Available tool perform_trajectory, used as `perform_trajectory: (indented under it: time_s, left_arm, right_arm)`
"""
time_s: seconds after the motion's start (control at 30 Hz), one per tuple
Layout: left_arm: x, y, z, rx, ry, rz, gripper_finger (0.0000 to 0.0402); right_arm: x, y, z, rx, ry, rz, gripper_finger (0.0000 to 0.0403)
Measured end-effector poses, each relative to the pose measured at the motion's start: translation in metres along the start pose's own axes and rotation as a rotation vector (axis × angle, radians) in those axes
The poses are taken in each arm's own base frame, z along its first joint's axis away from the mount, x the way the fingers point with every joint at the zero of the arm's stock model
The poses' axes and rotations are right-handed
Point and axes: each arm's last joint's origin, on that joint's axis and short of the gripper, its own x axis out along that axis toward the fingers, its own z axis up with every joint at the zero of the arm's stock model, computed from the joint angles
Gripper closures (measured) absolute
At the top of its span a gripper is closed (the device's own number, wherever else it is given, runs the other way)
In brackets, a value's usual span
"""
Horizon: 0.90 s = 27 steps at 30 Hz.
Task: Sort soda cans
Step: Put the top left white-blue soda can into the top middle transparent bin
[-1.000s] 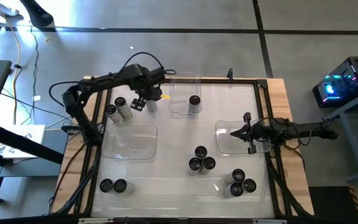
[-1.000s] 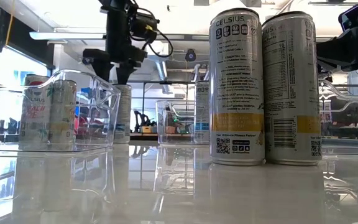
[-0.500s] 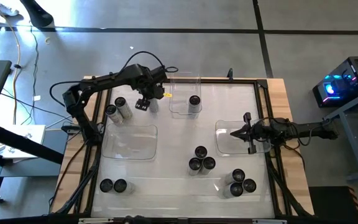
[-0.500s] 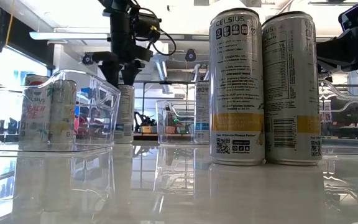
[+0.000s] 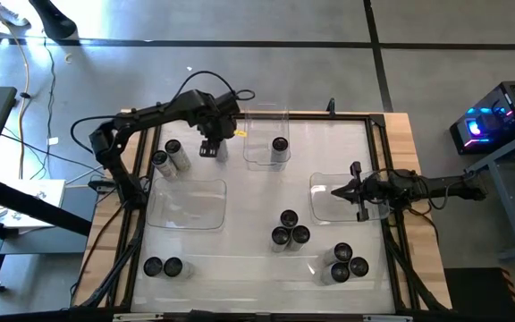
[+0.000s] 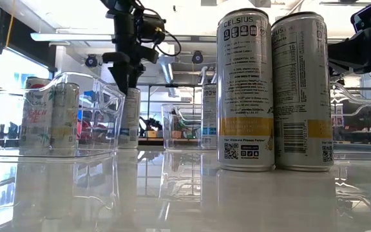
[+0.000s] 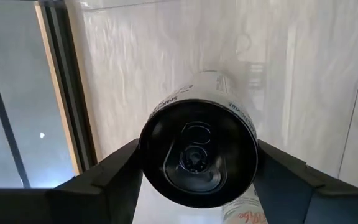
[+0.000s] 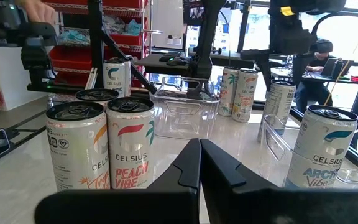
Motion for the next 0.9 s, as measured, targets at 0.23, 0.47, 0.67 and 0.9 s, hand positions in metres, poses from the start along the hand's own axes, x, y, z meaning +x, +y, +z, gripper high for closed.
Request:
perform_trajectory:
  time_s: [0.23, 0.47, 0.67, 0.9]
  left_arm:
    - [-0.038, -0.007, 0.012, 0.030, -0.018, 0.055, 0.0158]
    - [-0.108, 0.001, 0.023, -0.017, -0.205, 0.231, 0.0158]
    - [-0.123, 0.002, 0.032, -0.043, -0.367, 0.171, 0.0158]
    - [-0.082, -0.004, 0.069, 0.041, -0.333, 0.081, 0.0158]
  right_arm:
    - [0.000, 0.000, 0.000, 0.000, 0.000, 0.000, 0.0402]
    - [0.000, 0.000, 0.000, 0.000, 0.000, 0.000, 0.0402]
    - [0.000, 0.000, 0.000, 0.000, 0.000, 0.000, 0.0402]
    - [0.000, 0.000, 0.000, 0.000, 0.000, 0.000, 0.0402]
